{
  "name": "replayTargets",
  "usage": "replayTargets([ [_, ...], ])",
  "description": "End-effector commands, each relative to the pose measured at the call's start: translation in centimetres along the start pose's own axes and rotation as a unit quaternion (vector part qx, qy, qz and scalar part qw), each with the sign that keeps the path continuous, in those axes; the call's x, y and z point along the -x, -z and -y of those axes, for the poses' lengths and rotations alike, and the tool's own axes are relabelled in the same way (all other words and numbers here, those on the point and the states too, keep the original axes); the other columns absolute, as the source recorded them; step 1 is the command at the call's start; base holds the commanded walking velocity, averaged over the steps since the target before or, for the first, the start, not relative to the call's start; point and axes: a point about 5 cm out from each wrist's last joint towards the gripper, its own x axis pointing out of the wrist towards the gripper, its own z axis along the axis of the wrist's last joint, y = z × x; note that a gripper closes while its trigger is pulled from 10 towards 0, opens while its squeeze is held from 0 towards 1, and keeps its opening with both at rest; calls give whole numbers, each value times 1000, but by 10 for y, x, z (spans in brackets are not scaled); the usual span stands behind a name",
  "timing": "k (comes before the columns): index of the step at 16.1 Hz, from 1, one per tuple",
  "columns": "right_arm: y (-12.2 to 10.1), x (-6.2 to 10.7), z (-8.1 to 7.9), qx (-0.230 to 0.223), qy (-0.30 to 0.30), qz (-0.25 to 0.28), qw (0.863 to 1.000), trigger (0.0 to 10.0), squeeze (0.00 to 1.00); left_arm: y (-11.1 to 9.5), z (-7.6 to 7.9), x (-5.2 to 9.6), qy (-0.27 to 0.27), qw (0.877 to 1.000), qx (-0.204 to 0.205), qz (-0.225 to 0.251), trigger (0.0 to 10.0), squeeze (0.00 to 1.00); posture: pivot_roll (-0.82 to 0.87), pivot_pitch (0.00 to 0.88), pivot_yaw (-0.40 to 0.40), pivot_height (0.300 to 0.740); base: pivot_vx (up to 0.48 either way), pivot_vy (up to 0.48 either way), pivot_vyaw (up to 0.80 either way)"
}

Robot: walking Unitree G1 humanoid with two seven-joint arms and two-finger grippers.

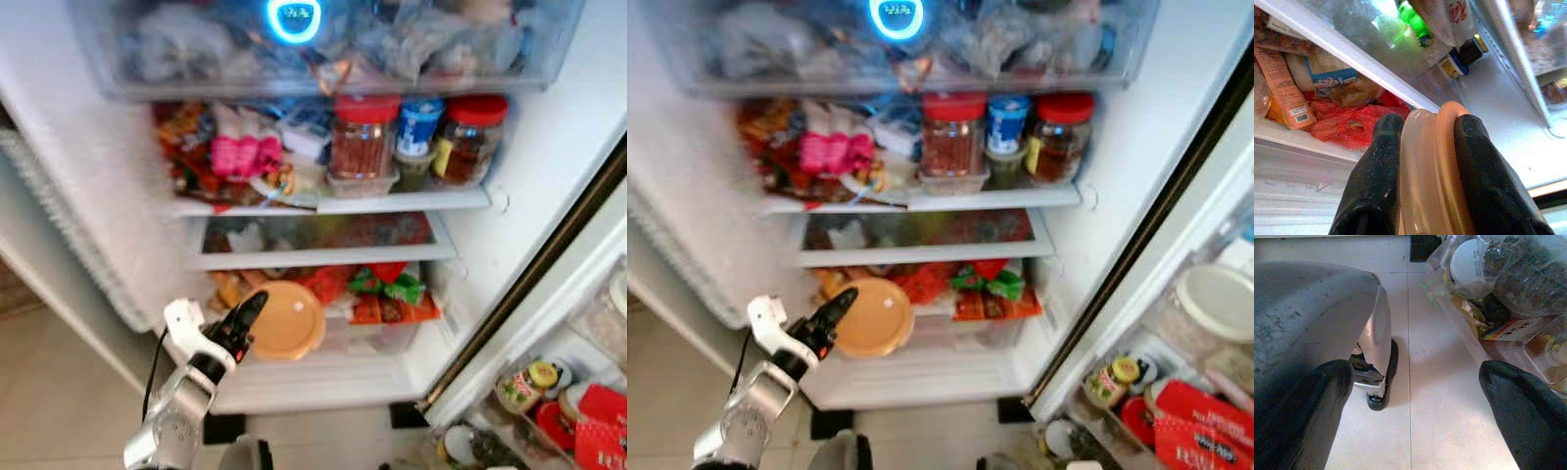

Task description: Restocking fridge

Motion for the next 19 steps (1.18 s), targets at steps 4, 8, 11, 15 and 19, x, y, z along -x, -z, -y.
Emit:
replayTargets([
  [4,-1,-1,-3,4,-7,0,1000,10000,0,0,-1,4,3,1000,1,-2,10000,0,-27,97,3,636,296,0,0],
  [8,-1,-1,-3,7,-12,-1,1000,10000,0,-1,1,2,9,1000,-8,-4,10000,0,-27,99,5,636,296,0,0],
  [11,-1,-1,-4,7,-16,-1,1000,10000,0,-2,0,1,-2,1000,-10,2,10000,0,-26,99,5,636,295,0,0],
  [15,-1,-1,-4,10,-18,-1,1000,10000,0,-6,-4,-3,-18,1000,5,24,10000,0,-29,99,4,636,279,0,0],
  [19,-1,-1,-4,10,-19,-2,1000,10000,0,-22,-17,-15,-67,994,36,80,10000,0,-42,102,0,636,0,0,0],
])
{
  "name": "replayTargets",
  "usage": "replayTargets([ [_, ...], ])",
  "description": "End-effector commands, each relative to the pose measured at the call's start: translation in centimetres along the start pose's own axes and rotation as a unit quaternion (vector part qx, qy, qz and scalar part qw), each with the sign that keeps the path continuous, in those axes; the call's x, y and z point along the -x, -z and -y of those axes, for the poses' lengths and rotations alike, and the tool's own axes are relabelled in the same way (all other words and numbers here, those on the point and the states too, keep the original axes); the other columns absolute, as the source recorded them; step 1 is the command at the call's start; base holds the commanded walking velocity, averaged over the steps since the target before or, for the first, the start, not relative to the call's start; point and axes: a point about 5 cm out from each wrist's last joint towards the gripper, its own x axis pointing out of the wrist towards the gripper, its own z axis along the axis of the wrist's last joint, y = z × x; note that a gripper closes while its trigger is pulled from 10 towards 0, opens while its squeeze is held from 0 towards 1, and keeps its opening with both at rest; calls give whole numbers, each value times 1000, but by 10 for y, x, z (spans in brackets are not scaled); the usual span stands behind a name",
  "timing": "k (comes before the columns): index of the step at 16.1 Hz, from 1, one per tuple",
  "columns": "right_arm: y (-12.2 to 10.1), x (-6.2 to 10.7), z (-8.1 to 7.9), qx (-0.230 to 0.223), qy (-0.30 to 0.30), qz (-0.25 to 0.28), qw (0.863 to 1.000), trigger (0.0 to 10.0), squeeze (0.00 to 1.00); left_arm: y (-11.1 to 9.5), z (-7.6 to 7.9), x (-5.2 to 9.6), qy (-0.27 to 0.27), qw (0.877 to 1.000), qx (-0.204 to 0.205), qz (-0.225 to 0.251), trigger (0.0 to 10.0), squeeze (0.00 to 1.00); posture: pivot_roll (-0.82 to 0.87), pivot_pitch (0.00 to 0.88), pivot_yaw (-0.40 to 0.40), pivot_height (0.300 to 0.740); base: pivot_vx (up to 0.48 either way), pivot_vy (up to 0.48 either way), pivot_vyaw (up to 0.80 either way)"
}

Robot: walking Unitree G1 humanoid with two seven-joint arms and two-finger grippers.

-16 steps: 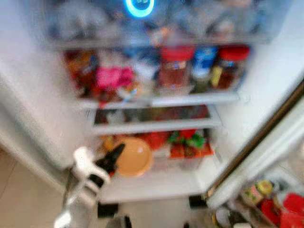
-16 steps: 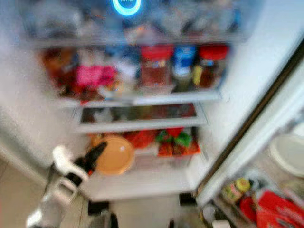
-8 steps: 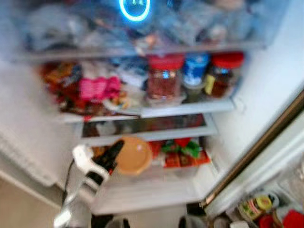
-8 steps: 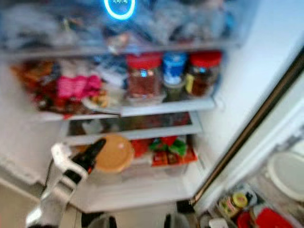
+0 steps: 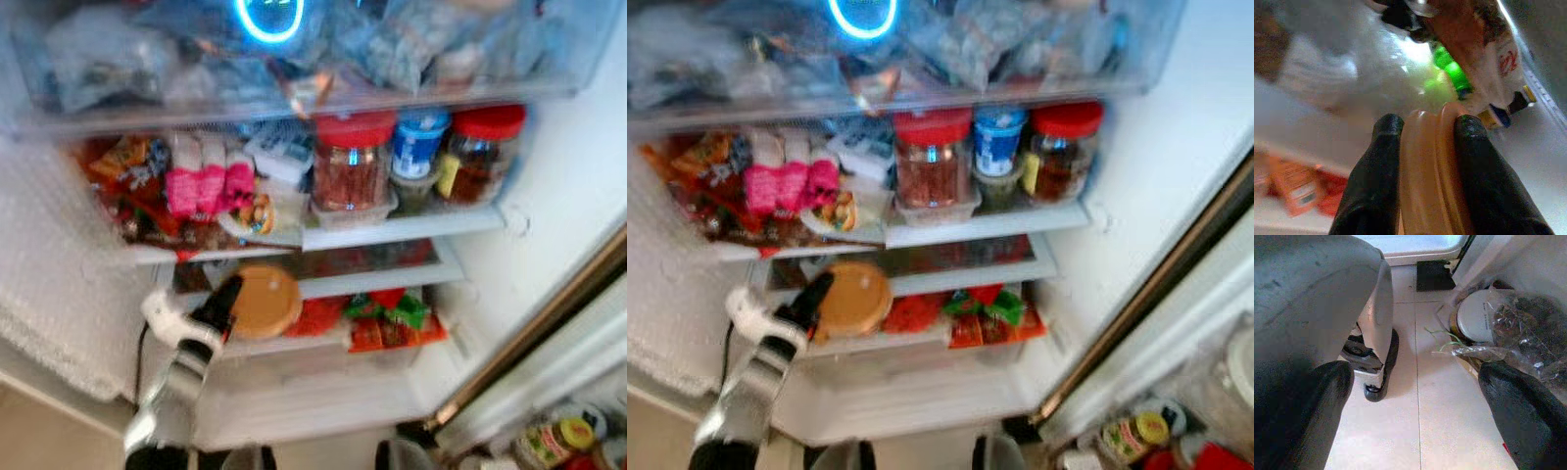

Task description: Restocking fridge

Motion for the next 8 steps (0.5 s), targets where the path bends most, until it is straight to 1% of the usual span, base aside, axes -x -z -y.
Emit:
replayTargets([
  [1,6,0,-4,-2,-9,-9,1000,10000,0,-4,-9,1,-18,1000,7,14,10000,0,-49,103,-1,636,0,0,0],
  [3,7,1,-3,0,-10,-9,1000,10000,0,-8,-12,-8,-35,999,13,30,10000,0,-66,105,-3,636,0,0,0],
  [5,8,1,-2,0,-10,-10,1000,10000,0,-13,-10,-19,-45,998,11,46,10000,0,-77,109,-6,636,0,0,0],
  [6,8,2,-2,1,-10,-11,1000,10000,0,-16,-8,-23,-39,998,-5,58,10000,0,-82,111,-7,636,0,0,0],
  [7,9,2,-1,1,-10,-11,1000,10000,0,-16,-7,-23,-35,998,-6,61,10000,0,-88,113,-8,636,0,0,0],
  [8,9,2,-1,0,-9,-10,1000,10000,0,-16,-11,-21,-37,997,7,65,10000,0,-100,117,-9,636,0,0,0],
])
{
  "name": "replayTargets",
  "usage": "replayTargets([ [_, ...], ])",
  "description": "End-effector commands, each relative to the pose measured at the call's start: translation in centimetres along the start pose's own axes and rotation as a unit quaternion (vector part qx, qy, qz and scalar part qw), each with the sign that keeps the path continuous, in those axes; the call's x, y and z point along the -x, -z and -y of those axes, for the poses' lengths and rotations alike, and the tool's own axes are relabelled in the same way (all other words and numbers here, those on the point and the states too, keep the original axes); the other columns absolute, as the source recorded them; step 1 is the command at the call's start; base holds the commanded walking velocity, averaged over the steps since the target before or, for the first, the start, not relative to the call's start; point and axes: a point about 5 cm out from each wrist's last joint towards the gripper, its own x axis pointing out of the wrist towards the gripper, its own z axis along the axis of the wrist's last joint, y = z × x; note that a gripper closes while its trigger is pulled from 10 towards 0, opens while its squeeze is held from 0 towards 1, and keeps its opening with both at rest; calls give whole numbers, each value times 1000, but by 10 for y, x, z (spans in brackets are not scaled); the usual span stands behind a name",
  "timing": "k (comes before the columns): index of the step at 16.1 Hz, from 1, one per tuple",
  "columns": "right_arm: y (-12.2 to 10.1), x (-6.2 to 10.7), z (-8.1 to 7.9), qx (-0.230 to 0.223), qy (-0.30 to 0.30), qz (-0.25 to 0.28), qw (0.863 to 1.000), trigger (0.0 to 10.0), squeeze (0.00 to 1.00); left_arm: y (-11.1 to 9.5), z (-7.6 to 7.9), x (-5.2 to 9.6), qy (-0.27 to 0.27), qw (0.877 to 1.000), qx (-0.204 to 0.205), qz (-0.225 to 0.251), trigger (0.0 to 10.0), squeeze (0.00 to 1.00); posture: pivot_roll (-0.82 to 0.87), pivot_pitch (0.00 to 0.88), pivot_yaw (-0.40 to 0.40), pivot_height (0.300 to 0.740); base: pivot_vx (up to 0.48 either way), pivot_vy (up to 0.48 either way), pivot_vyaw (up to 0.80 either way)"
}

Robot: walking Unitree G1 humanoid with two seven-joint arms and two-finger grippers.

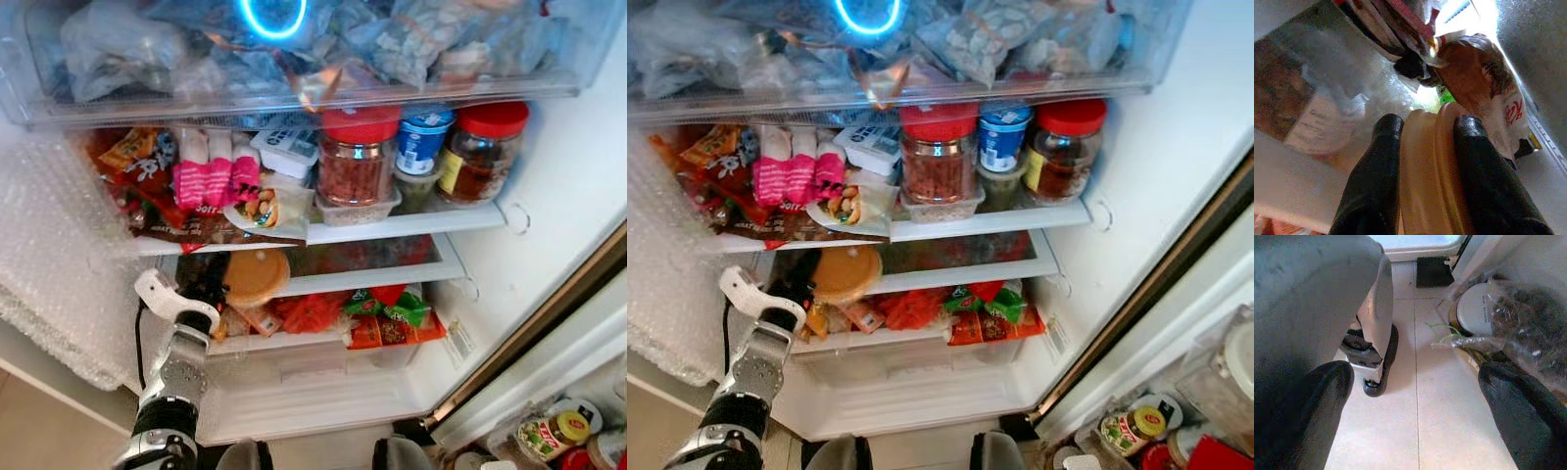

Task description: Restocking fridge

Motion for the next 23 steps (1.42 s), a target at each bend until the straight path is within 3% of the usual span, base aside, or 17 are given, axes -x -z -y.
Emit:
replayTargets([
  [1,6,2,0,-2,-1,-7,1000,10000,0,-3,-6,2,-8,1000,-7,7,10000,0,-101,119,-11,636,0,0,0],
  [4,5,2,1,-1,-1,-7,1000,10000,0,-1,-18,9,-30,998,-50,3,10000,0,-103,125,-15,636,0,0,0],
  [8,2,1,1,-3,1,-4,1000,10000,0,-5,-29,11,-71,996,-60,14,10000,0,-115,119,-11,636,0,0,0],
  [11,2,1,2,-4,3,-3,1000,10000,0,-11,-18,5,-42,996,-72,25,10000,0,-113,118,-18,636,0,0,0],
  [13,2,0,0,-6,1,-2,1000,10000,0,-16,3,0,17,994,-103,31,10000,0,-117,120,-5,636,0,0,0],
  [15,-1,-1,0,-7,5,0,1000,10000,0,-16,21,-6,54,992,-107,28,10000,0,-98,112,10,636,0,0,0],
  [17,-3,-1,-1,-9,5,3,1000,10000,0,-14,28,-9,71,992,-104,19,10000,0,-98,107,11,636,0,0,0],
  [23,-2,-1,0,-9,9,3,1000,10000,0,11,22,-13,11,999,37,4,10000,0,-131,105,6,636,0,0,0],
])
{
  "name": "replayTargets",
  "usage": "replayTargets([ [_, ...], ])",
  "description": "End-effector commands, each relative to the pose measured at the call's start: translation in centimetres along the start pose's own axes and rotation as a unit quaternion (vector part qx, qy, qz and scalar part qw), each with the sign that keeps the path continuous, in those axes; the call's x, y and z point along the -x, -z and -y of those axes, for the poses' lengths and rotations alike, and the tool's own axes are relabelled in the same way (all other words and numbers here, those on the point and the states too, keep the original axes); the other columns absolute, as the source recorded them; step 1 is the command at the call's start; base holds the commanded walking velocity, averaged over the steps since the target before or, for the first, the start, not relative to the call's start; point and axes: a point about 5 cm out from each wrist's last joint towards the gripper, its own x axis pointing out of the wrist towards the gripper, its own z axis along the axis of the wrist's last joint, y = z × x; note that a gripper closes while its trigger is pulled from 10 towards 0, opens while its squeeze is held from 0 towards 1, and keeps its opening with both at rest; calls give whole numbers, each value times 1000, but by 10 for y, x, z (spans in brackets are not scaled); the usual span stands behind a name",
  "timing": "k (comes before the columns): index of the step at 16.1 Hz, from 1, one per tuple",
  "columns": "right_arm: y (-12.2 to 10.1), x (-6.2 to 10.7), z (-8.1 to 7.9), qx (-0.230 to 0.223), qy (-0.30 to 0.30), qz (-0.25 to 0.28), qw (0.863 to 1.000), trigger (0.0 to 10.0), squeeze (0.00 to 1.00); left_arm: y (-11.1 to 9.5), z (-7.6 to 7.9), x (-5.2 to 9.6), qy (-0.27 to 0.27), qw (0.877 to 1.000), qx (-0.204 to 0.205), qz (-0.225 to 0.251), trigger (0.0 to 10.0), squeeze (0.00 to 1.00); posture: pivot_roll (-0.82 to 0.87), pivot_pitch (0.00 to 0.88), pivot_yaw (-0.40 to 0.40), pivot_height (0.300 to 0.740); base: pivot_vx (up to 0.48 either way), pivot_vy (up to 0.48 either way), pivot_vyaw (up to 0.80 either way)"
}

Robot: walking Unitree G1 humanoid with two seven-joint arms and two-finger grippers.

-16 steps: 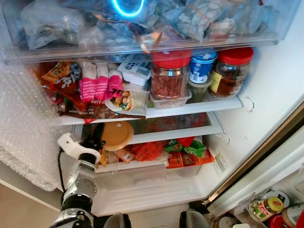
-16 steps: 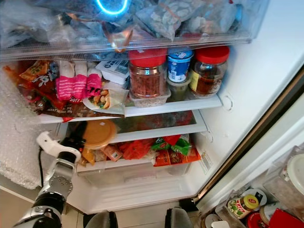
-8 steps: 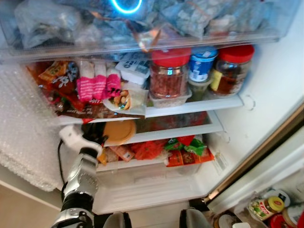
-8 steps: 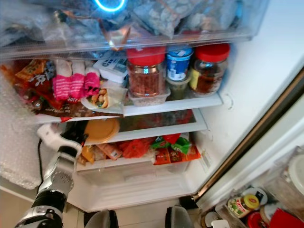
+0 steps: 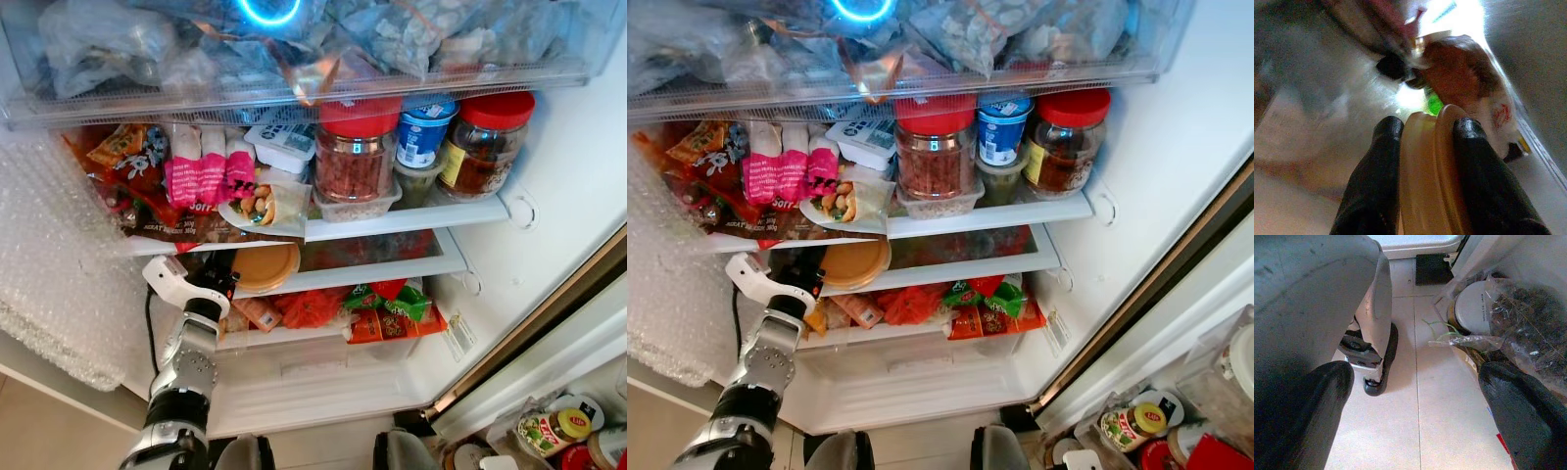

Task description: Restocking fridge

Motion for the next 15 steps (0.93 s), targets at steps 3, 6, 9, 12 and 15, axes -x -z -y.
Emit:
replayTargets([
  [3,7,2,1,-8,4,-8,1000,10000,0,9,-2,-1,-17,1000,20,-12,10000,0,-135,107,6,636,0,0,0],
  [6,15,5,4,-11,8,-14,1000,10000,0,10,-4,-6,-40,999,18,-20,10000,0,-172,125,-1,636,0,0,0],
  [9,19,7,4,-8,6,-16,1000,10000,0,3,-5,-10,-53,998,12,-10,10000,0,-178,151,-1,636,0,0,0],
  [12,20,7,5,-9,7,-17,1000,10000,0,-6,-4,-16,-65,998,4,4,10000,0,-187,155,-3,636,0,0,0],
  [15,21,7,5,-9,7,-18,1000,10000,0,-14,-3,-21,-75,997,4,21,10000,0,-190,154,-4,636,0,0,0],
])
